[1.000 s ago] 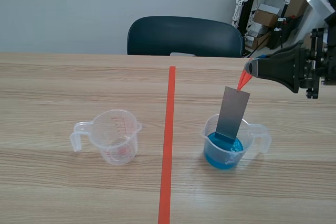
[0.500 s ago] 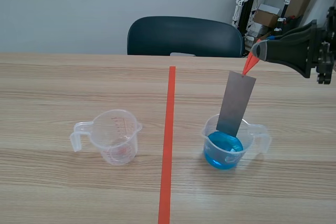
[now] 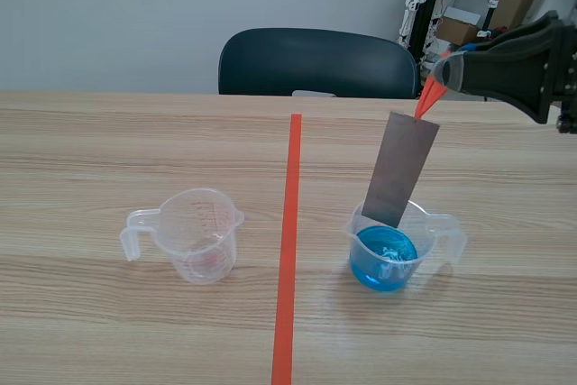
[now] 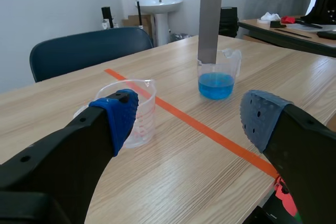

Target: Do the redox reaction experiment. raise the plate out of the solution

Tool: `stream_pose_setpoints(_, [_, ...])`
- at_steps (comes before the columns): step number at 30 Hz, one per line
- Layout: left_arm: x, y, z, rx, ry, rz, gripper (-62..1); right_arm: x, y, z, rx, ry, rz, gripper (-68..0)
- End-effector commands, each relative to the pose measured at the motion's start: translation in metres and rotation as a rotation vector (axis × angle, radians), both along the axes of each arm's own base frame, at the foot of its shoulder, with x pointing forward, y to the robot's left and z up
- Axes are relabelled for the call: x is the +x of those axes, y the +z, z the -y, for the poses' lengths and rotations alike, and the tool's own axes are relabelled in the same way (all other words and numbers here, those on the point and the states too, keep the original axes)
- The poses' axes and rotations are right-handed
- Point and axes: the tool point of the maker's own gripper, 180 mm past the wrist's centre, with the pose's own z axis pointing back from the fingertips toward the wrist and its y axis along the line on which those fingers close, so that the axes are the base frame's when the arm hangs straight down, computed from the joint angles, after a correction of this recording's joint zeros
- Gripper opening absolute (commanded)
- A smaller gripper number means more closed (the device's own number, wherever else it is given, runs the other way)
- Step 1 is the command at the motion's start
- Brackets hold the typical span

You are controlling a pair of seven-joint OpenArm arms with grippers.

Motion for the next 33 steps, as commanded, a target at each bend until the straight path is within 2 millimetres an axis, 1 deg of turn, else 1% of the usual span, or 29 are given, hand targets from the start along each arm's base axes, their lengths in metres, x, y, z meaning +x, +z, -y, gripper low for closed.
stream_pose_setpoints(1, [0.003, 0.009, 0.004, -0.014, -0.020, 0.022, -20.3, 0.004, 0.022, 0.003, 0.028, -0.001, 0.047, -67.3])
stream_pose_setpoints(5, [0.017, 0.009, 0.009, 0.008, -0.051, 0.020, -27.5, 0.004, 0.031, 0.006, 0.027, -0.005, 0.072, -67.3])
stream_pose_setpoints(11, [0.030, 0.013, 0.016, 0.002, -0.135, -0.012, -38.4, 0.004, 0.043, 0.010, 0.039, -0.013, 0.098, -67.3])
stream_pose_setpoints(15, [0.039, 0.015, 0.025, 0.055, -0.191, -0.005, -45.8, 0.000, 0.047, 0.010, 0.034, -0.004, 0.106, -67.3])
stream_pose_setpoints(19, [0.051, 0.013, 0.036, 0.128, -0.233, -0.008, -50.6, -0.005, 0.051, 0.007, 0.034, 0.012, 0.113, -67.3])
stream_pose_setpoints(21, [0.056, 0.014, 0.042, 0.148, -0.259, -0.004, -52.3, -0.007, 0.055, 0.006, 0.039, 0.017, 0.120, -67.3])
stream_pose_setpoints(25, [0.064, 0.016, 0.055, 0.180, -0.288, 0.009, -52.7, -0.012, 0.062, 0.006, 0.046, 0.025, 0.134, -67.3])
stream_pose_setpoints(27, [0.067, 0.015, 0.062, 0.194, -0.304, 0.013, -54.6, -0.015, 0.067, 0.005, 0.054, 0.030, 0.144, -67.3])
stream_pose_setpoints(33, [0.077, 0.012, 0.079, 0.212, -0.345, 0.013, -55.4, -0.021, 0.080, 0.003, 0.057, 0.047, 0.173, -67.3])
